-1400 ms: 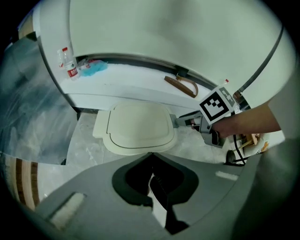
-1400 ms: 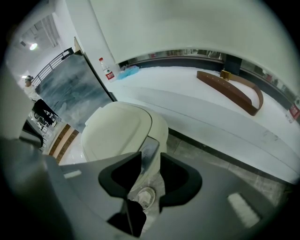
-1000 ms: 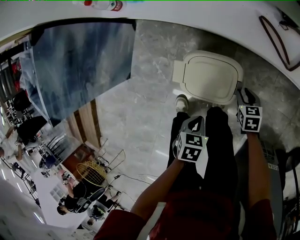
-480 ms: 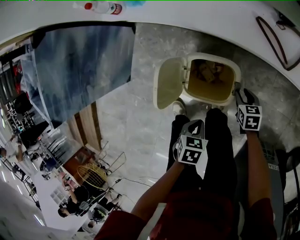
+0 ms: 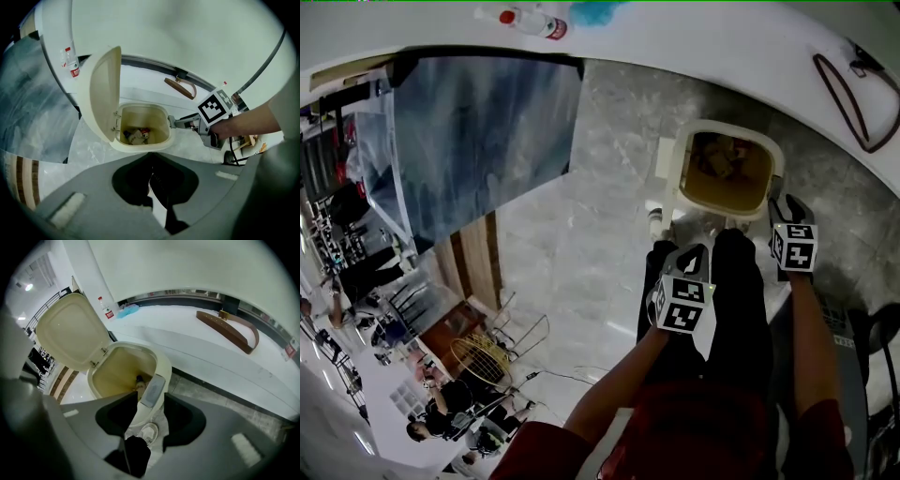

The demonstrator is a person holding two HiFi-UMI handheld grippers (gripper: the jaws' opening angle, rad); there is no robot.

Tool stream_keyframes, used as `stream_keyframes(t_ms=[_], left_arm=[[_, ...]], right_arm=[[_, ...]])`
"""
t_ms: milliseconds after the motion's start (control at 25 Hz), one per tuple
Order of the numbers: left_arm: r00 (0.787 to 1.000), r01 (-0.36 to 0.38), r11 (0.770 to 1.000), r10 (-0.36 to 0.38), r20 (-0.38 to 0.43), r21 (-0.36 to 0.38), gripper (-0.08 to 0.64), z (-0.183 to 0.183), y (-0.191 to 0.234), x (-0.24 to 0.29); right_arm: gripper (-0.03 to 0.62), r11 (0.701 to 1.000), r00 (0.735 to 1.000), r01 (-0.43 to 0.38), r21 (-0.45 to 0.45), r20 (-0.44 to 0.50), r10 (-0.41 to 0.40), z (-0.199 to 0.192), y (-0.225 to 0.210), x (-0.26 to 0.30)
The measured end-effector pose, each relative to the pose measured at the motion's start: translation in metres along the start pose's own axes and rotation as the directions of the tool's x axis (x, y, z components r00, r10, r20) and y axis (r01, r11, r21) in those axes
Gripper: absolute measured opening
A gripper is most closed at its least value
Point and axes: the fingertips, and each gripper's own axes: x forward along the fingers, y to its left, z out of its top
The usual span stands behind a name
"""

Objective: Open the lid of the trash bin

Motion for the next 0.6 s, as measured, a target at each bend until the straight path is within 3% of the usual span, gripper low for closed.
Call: stream_keyframes(t_ms=[360, 600], left_arm=[[0.997, -0.012, 1.0, 0.012, 0.078, 0.0, 0.005, 0.013, 0.022, -0.05], [0.99, -0.008, 1.0, 0.006, 0.142, 0.013, 0.005, 0.023, 0.035, -0.096]], right_arm=[[0.176, 0.999, 1.0, -0.005, -0.038, -0.006, 0.005, -0.006, 0.049, -0.047], [0.176, 0.996, 0.998, 0.012, -0.09, 0.057, -0.006, 0.022, 0.08, -0.095]])
